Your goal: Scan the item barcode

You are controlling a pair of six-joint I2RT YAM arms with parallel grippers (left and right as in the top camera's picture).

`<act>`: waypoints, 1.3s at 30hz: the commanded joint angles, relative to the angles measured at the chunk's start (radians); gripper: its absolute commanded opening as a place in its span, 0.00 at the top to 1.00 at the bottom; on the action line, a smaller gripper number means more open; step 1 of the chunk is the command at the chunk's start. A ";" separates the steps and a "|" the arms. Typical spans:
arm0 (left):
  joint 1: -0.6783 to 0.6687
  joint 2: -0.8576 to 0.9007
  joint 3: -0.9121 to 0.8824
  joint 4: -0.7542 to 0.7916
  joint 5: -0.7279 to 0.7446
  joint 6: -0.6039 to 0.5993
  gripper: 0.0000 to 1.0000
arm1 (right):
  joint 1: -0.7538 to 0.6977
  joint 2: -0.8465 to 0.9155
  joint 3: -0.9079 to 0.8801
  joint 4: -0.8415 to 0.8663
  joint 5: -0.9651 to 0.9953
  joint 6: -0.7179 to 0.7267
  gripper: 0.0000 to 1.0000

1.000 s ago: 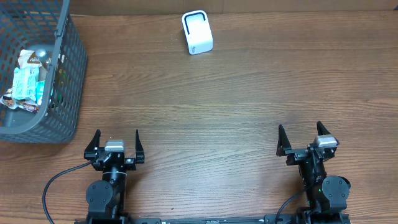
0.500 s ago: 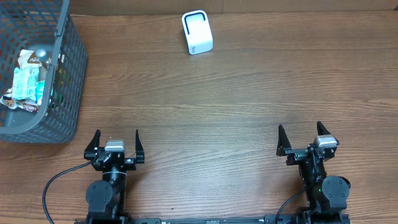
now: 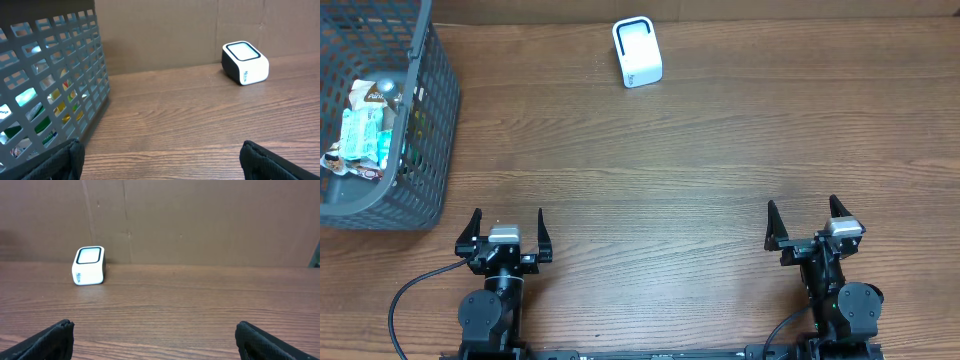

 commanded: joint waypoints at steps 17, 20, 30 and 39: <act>0.002 -0.011 -0.003 0.083 -0.032 0.049 0.01 | 0.005 -0.008 -0.011 0.002 0.002 -0.001 0.00; 0.002 -0.011 0.016 0.223 0.103 0.045 0.00 | 0.005 -0.008 -0.011 0.002 0.002 -0.001 0.00; 0.002 0.044 0.417 0.386 0.229 -0.060 0.00 | 0.005 -0.008 -0.011 0.002 0.002 -0.001 0.00; 0.002 0.376 1.026 -0.140 0.221 -0.023 0.00 | 0.005 -0.008 -0.011 0.002 0.002 -0.001 0.00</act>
